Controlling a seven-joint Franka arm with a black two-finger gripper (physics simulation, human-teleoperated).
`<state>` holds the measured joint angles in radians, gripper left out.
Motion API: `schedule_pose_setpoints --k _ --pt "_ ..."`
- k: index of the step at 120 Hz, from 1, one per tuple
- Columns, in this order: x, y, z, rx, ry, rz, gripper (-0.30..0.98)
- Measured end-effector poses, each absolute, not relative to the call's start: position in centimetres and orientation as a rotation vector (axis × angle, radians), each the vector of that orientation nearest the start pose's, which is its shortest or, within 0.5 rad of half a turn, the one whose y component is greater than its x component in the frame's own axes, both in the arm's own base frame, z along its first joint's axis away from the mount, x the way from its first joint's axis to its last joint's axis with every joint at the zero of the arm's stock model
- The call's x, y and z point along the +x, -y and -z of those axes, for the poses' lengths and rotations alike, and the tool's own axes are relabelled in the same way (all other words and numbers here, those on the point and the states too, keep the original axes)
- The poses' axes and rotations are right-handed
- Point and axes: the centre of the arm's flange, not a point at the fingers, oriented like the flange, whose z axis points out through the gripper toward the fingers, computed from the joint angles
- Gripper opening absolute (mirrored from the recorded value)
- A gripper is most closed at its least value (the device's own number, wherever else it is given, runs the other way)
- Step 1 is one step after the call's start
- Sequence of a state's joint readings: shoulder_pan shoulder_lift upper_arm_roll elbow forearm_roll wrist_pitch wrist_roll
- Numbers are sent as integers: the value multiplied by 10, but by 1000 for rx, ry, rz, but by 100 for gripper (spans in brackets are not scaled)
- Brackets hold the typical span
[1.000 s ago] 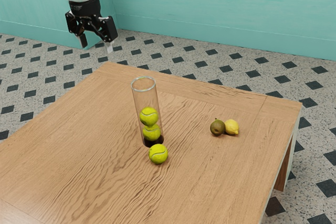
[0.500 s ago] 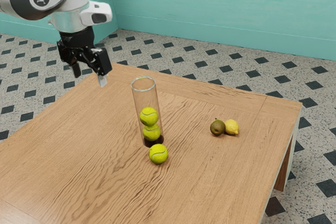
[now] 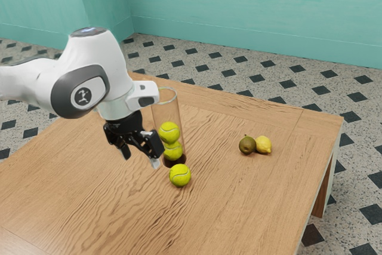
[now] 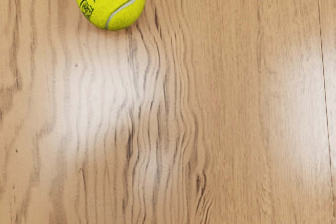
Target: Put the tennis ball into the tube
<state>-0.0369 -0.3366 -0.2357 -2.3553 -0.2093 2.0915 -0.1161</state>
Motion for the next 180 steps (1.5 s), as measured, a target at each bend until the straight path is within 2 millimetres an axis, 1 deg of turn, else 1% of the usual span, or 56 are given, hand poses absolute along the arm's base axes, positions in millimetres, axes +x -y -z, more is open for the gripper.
schedule_pose_setpoints --k 6,17,30,38,46,51,64,83,100,120,126,140,149,156,170,180 --pt "431 141 -447 -3280 -46 98 69" --pt "443 149 -413 -3316 25 109 69" --pt "451 159 -392 -3344 64 159 69" --pt "452 158 -376 -3348 96 186 69" --pt "458 157 -361 -3355 128 205 69" --pt "462 156 -358 -3358 143 231 69" --pt "471 147 -348 -3343 165 278 69" --pt "485 145 -338 -3293 56 326 69" --pt "500 143 -329 -3286 33 334 69" --pt "514 129 -325 -3258 13 355 69" --pt "518 127 -320 -3245 -10 375 69" --pt "522 126 -311 -3227 -57 474 69" --pt "524 128 -303 -3227 -80 505 69" --pt "527 128 -302 -3215 -117 537 69" --pt "533 115 -296 -3194 -134 566 69" --pt "536 114 -290 -3192 -153 568 69"
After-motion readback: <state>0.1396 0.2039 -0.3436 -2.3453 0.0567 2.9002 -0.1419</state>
